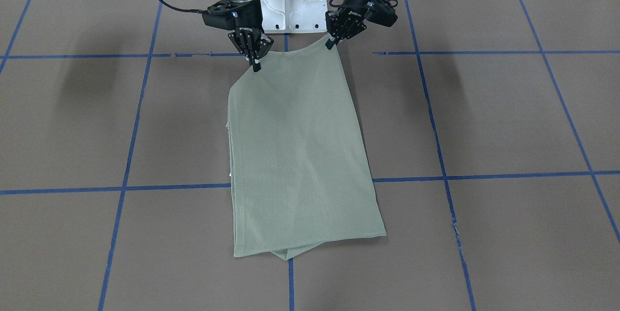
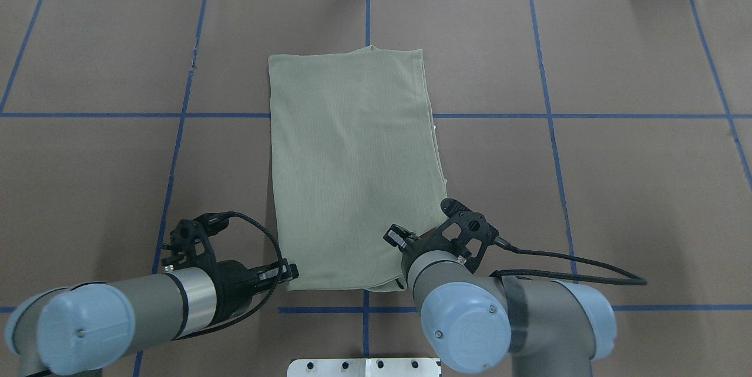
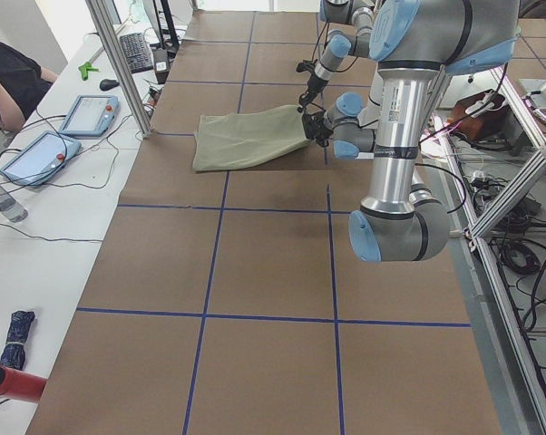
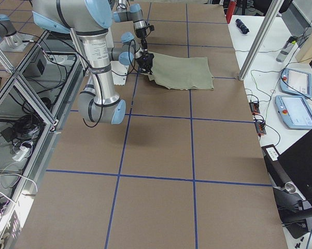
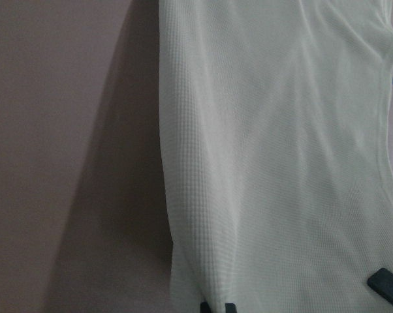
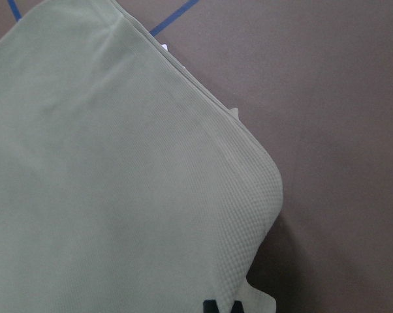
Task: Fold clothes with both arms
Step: 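Grasp the near edge with both grippers and lift it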
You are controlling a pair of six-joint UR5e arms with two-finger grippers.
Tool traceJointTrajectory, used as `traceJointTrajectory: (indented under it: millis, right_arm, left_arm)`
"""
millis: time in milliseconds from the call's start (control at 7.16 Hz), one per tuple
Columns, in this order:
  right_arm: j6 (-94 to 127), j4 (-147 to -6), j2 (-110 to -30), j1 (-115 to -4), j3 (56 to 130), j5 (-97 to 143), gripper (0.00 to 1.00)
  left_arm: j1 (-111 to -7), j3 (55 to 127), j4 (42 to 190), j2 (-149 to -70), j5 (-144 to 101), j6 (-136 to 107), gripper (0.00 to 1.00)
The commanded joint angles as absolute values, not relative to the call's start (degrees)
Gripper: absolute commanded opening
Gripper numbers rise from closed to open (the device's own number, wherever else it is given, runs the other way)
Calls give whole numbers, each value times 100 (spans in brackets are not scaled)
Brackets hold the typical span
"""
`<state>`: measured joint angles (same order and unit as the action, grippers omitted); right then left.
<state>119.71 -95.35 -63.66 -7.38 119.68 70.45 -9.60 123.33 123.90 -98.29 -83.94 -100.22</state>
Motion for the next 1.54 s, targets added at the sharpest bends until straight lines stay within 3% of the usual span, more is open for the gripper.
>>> traceJointTrajectory:
  millis: [0,279,559,978,1397]
  right_arm:
    - [11980,-10964,-6337,-458,13469,7145,0]
    - [11875,-10899,-6049,-587,13002,7154,0]
    - [11428,-10567,-5828,-1113,12466,7189,0]
    - [10944,-9249,-5434,-2080,10684,7742,0]
    - [10767,-9158,-4669,-2504,9460,8023,0]
  left_arm:
    - [-975,13820,11011,-9720,-8788,-9914,0]
    - [-1002,13581,10863,-9939,-8816,-9836,0]
    - [-1718,12618,10855,-10666,-8833,-9084,0]
    - [-2793,11456,10916,-11011,-8991,-8132,0]
    - [-3032,10163,11099,-11793,-8956,-7980,0]
